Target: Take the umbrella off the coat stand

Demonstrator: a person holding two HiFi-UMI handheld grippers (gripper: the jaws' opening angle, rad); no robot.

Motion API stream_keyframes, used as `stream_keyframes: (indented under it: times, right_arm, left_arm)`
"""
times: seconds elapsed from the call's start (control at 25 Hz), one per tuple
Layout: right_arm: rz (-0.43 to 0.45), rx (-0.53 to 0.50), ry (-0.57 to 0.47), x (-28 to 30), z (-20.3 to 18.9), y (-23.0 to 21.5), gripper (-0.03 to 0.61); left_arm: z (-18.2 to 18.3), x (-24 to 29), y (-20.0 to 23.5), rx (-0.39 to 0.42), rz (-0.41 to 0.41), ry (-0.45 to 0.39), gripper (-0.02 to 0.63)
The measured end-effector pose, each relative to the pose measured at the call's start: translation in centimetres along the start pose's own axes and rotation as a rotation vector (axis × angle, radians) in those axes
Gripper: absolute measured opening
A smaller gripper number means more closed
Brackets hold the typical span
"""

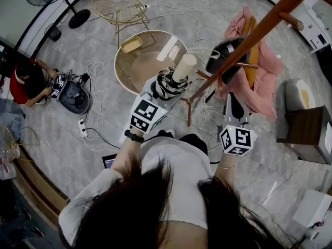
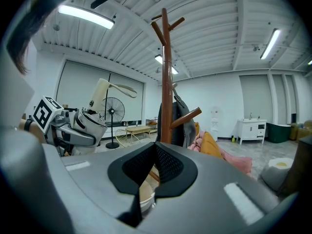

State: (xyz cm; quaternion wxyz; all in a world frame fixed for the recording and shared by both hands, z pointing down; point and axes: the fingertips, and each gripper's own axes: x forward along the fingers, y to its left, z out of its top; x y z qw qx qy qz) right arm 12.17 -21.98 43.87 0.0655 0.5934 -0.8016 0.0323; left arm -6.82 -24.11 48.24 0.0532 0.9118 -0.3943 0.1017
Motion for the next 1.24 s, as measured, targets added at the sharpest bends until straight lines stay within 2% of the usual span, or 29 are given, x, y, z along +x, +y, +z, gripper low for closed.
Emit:
stream_keyframes:
  times: [1.24]
  right_arm:
    - [0.001, 0.002, 0.025, -0.49, -0.8, -0.02, 0.002]
  left_arm:
    - [0.33, -0.65, 0.02, -0.014, 0.008, -0.008, 0.348]
